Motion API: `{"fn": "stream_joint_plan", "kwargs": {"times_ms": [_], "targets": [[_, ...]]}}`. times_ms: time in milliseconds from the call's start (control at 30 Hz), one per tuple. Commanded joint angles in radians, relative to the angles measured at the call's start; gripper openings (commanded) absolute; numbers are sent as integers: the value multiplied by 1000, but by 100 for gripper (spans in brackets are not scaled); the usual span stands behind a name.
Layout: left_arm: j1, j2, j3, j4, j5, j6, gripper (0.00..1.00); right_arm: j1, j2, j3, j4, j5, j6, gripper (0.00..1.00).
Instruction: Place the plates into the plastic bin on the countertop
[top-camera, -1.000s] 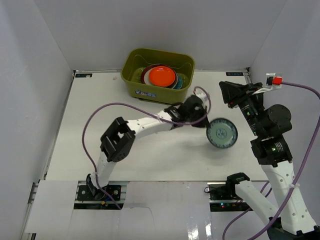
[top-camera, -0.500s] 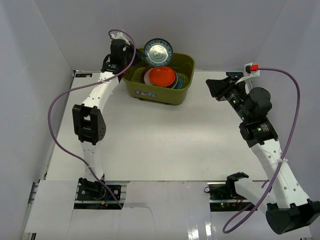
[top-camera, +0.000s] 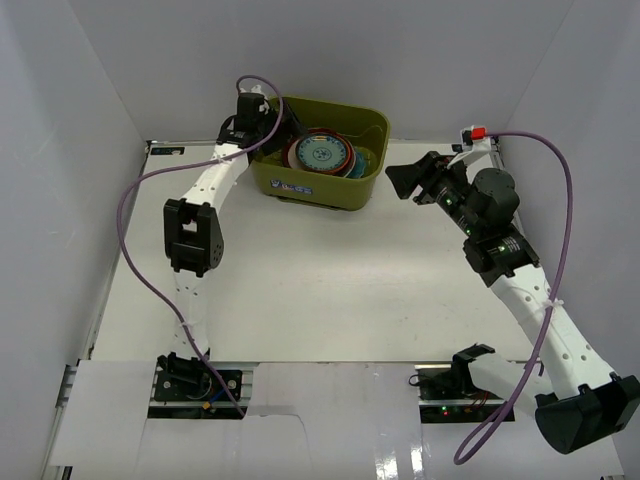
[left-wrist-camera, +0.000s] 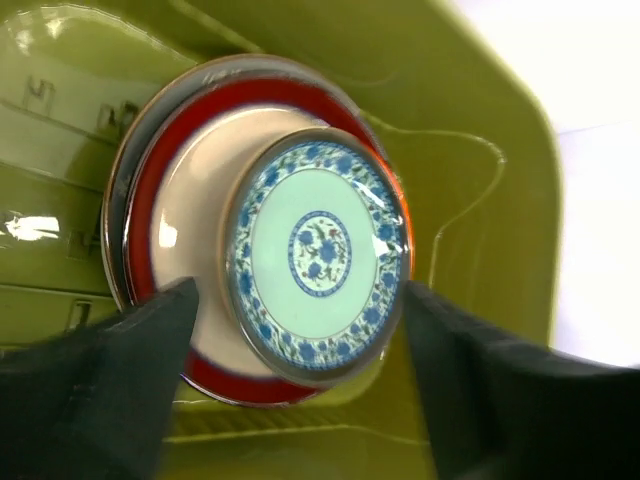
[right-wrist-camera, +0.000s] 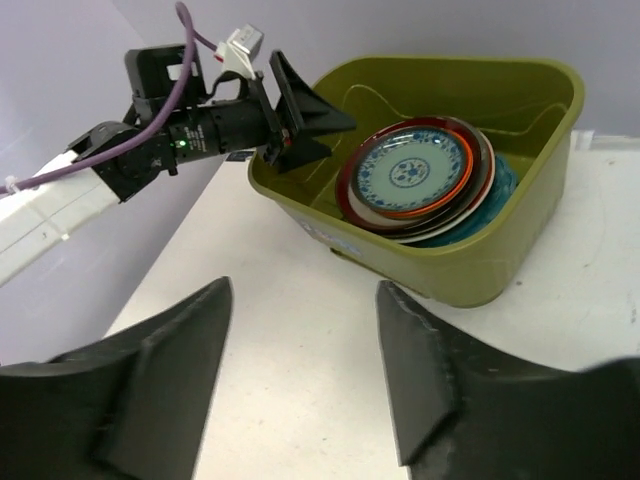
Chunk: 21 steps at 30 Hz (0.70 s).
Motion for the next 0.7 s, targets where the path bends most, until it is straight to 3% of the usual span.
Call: {"fn": "stream_joint_plan", "kwargs": {"times_ms": [0, 133, 300, 367, 500, 667], "targets": [[6, -182, 0, 15, -27, 37, 98, 11, -1, 50, 1, 42, -28, 70], [2, -306, -3, 31, 6, 66, 98, 10, -23, 81, -19, 62, -44, 91], [-31, -595, -190, 106, 104, 120, 98, 11, -81, 59, -22, 90, -70, 90], [-48, -702, -363, 130, 178, 157, 98, 11, -107, 61, -56, 145, -113, 90], [-57, -1100, -734, 201, 194, 174, 98, 10, -229, 82, -130, 324, -237, 90], [-57, -1467, -1078, 147, 20, 244, 98, 10, -414, 27, -124, 374, -277, 90]]}}
